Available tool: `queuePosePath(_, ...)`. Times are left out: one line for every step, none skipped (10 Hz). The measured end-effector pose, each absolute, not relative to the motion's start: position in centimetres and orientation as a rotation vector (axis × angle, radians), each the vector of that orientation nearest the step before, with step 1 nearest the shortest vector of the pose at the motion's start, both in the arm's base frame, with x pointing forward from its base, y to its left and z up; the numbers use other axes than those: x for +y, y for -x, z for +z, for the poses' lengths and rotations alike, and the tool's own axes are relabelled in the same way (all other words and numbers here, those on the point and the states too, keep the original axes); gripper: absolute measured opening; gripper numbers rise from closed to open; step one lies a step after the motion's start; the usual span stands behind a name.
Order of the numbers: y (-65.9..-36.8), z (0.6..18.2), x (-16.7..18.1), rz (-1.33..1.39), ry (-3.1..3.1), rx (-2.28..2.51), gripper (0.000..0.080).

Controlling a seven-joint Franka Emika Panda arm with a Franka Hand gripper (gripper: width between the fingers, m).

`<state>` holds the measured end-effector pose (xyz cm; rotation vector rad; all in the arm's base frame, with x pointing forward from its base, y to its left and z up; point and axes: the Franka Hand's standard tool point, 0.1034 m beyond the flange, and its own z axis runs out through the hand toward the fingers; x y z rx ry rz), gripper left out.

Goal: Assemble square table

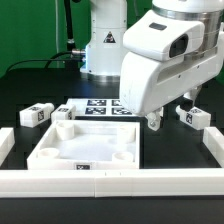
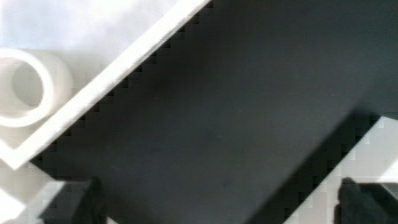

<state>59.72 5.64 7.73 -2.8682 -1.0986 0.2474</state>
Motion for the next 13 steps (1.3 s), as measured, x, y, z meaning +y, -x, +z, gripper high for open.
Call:
queuePosePath(-59.7,7.7,5.6,0.248,2.868,-1.098,0.0650)
queuePosePath(-59.7,7.7,5.6,0.248,2.868,-1.098,0.0650)
queuePosePath(-59.7,7.7,5.6,0.248,2.868,-1.098,0.0650)
queuePosePath(-59.7,7.7,5.6,0.246,2.868,-1.100,0.0650)
queuePosePath(-59.7,7.7,5.3,0.217,2.833,-1.194,0.0650)
queuePosePath(-58.8,7.7,4.1,0.159,2.777,-1.343,0.0650)
queuePosePath(-57.4,8.0,2.8,0.134,2.725,-1.457,0.0650)
queuePosePath(-56.7,8.1,1.1,0.092,2.683,-1.553,0.0650)
queuePosePath(-56.2,7.7,-0.4,0.064,2.690,-1.557,0.0650)
queuePosePath(-56.1,7.7,0.1,0.075,2.700,-1.530,0.0650)
queuePosePath(-56.2,7.7,0.3,0.071,2.694,-1.542,0.0650)
queuePosePath(-56.2,7.7,0.2,0.072,2.695,-1.539,0.0650)
queuePosePath(-56.1,7.6,0.1,0.072,2.696,-1.538,0.0650)
